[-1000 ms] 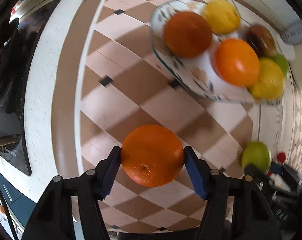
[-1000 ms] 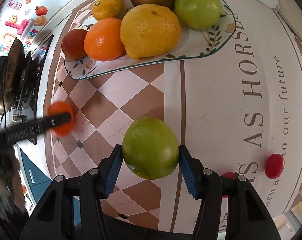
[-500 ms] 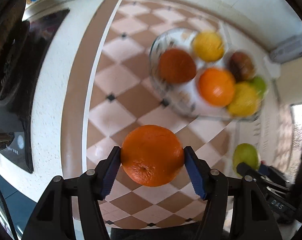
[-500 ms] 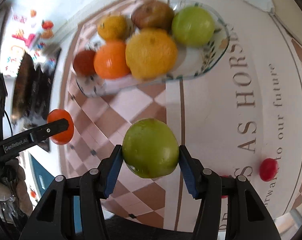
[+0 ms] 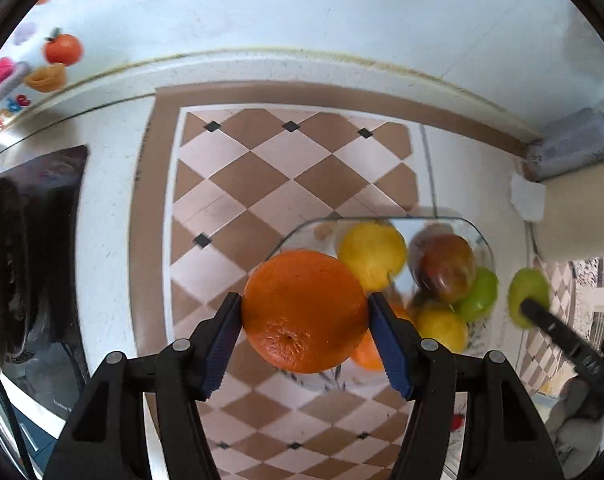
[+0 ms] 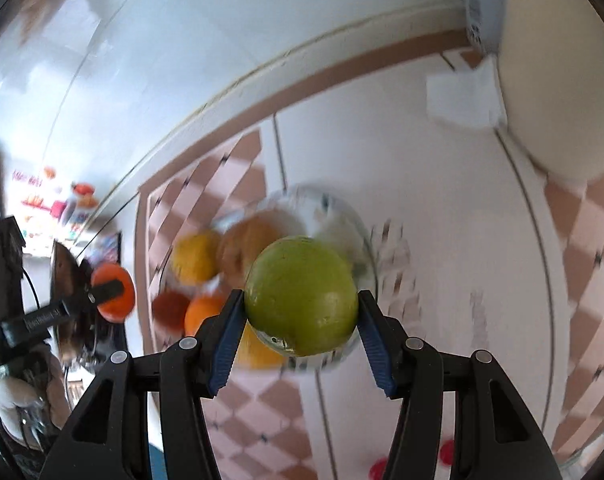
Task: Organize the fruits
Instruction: 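Lower the orange and green apple onto the floral plate and open both tools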
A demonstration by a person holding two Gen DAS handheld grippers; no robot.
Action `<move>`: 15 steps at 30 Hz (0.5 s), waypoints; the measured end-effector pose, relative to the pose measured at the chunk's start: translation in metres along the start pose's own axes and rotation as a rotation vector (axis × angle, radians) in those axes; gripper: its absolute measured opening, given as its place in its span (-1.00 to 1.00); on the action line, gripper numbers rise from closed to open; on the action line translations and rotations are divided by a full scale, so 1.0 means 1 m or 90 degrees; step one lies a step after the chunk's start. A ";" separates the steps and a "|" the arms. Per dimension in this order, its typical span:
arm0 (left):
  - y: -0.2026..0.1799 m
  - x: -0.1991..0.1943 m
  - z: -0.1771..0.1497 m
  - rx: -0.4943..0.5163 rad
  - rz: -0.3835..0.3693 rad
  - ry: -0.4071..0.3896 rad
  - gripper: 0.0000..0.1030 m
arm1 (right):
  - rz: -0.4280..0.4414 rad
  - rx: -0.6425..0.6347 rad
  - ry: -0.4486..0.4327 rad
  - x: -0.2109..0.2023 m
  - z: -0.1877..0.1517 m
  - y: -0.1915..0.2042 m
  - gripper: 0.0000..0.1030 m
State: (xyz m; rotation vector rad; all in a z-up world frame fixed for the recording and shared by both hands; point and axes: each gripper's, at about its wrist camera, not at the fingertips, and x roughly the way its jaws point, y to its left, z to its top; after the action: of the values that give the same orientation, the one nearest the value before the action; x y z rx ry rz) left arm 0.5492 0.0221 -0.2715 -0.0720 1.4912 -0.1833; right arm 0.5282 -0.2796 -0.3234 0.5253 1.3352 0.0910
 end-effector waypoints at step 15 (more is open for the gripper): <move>-0.006 0.057 0.032 0.015 0.041 0.096 0.20 | -0.055 -0.066 0.107 0.073 0.054 0.022 0.17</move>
State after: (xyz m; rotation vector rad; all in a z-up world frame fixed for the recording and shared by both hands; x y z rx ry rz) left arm 0.5849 0.0050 -0.3244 0.0093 1.6389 -0.1580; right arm 0.6022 -0.2508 -0.3731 0.3777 1.5069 0.1351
